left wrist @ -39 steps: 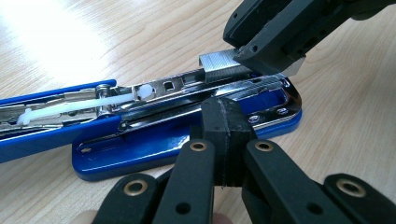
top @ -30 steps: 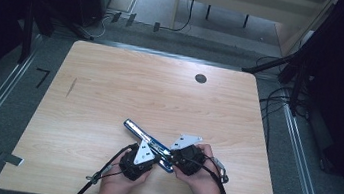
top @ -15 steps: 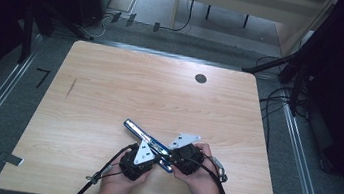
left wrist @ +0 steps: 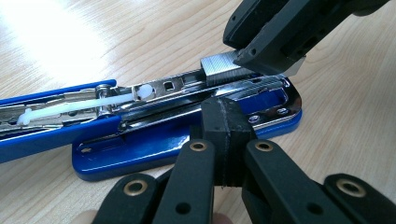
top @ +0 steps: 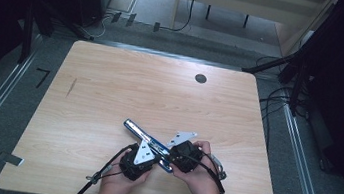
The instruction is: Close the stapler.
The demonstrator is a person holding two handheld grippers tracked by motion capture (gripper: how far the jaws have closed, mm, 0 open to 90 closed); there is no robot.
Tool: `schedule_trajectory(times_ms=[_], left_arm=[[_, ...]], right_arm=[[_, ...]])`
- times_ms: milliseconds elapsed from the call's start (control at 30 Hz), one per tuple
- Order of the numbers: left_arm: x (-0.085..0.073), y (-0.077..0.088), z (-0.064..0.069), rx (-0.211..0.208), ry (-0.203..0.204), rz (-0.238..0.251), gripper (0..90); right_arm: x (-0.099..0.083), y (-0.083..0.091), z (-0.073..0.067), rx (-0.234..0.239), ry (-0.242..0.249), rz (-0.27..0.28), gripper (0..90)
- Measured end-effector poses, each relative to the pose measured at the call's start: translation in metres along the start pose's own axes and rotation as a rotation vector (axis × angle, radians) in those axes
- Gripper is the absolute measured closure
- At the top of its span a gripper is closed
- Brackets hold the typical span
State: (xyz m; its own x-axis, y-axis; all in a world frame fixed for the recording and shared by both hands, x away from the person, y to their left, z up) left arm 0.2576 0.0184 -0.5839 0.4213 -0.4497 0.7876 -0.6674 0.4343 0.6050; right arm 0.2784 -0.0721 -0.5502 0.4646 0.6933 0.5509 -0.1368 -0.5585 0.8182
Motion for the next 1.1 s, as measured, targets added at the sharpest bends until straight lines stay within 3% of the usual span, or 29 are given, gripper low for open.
schedule_trajectory(times_ms=[533,767,1100], left_arm=[[0.0000,0.0000,-0.0002,0.000,0.001,-0.001,90.0],[0.0000,0.0001,-0.0002,0.000,0.000,-0.001,90.0],[-0.0001,0.0001,-0.0003,0.000,-0.001,-0.002,90.0]], right_arm=[[-0.0012,-0.0008,0.0005,0.018,-0.019,-0.026,76.4],[-0.0028,0.0002,0.0019,0.046,-0.035,-0.010,77.7],[-0.0018,0.0078,0.0032,0.052,-0.037,0.036,79.7]])
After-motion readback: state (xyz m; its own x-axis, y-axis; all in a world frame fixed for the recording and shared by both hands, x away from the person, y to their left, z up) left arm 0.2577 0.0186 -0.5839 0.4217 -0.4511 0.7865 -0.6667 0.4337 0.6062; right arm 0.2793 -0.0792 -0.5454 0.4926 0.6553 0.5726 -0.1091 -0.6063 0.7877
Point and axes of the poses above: each handheld gripper's, and its own axes: y roughly backward along the jaws, x roughly out of its top, z roughly to its right, the point moved 8 cm from there along -y, roughly forward along the jaws, and after that the axes turned 12 degrees about x, right-handed, at the moved point
